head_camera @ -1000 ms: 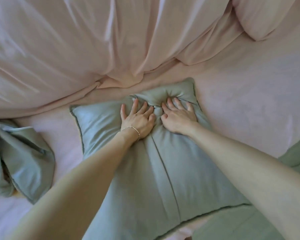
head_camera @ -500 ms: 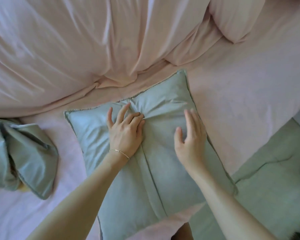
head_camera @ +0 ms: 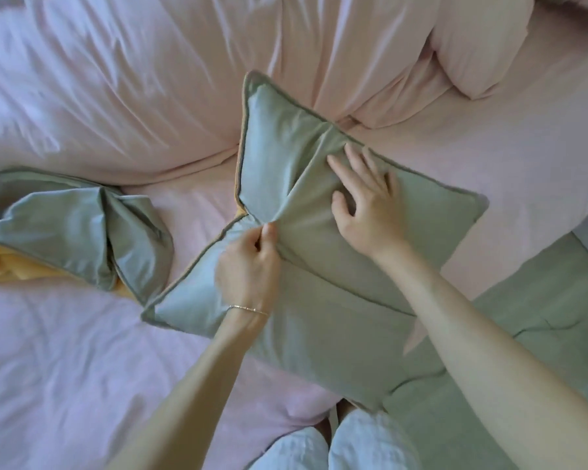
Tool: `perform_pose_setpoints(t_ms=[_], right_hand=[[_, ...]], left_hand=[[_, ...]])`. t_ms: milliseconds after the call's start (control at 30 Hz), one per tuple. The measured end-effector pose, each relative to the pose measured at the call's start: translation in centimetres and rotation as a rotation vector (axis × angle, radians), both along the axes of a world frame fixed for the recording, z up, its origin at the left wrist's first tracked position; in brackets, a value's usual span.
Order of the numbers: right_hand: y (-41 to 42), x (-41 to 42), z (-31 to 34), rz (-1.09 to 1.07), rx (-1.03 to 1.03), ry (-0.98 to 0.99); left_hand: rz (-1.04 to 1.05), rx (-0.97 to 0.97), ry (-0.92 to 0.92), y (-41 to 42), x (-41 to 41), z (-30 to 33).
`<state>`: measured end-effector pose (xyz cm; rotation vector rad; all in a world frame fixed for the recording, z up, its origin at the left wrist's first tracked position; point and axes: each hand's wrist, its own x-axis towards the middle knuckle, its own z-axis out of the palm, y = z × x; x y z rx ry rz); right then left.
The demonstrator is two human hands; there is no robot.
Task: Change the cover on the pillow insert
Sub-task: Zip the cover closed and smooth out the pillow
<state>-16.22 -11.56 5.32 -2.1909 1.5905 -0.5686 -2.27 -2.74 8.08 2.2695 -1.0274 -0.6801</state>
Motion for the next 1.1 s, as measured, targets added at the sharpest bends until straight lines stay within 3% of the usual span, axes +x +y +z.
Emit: perform_pose_setpoints(t_ms=[67, 133, 200, 267, 367, 433, 533, 733, 900, 1100], right_hand=[[-0.2, 1.4, -0.6, 0.199, 0.142, 0.165], [1.7, 2.4, -2.7, 0.4, 0.321, 0.387], [4.4, 2.3, -5.0, 0.482, 0.41, 0.5], [6.1, 1.1, -6.2, 0.399, 0.334, 0.382], [4.6, -0.8, -6.3, 0.172, 0.216, 0.173], [2.7, -2.4, -6.2, 0.071, 0.282, 0.211], [1.3, -4.2, -6.6, 0.155, 0.389, 0.334], [5.0, -6.9, -7.9, 0.4, 0.295, 0.456], [0.9, -3.5, -11.3, 0.409, 0.532, 0.665], [-7.6, 0.8, -15.3, 0.307, 0.68, 0.71]], left_hand=[[-0.14, 0.169, -0.043, 1.9, 1.0, -0.9], [-0.356, 0.467, -0.166, 3.8, 1.7, -2.4], [-0.479, 0.671, -0.235, 4.9, 2.3, -3.7], [-0.466, 0.594, -0.305, 4.7, 3.2, -4.5], [-0.358, 0.11, -0.369, 2.3, 2.8, -5.6], [-0.48, -0.059, -0.382, 0.2, 1.2, -6.5], [-0.699, 0.011, -0.387, -1.6, -1.1, -8.3], [-0.827, 0.062, -0.463, 2.6, -1.5, -11.4], [-0.902, 0.344, -0.428, -1.8, -1.9, -14.7], [-0.912, 0.512, -0.37, -10.7, 1.2, -19.3]])
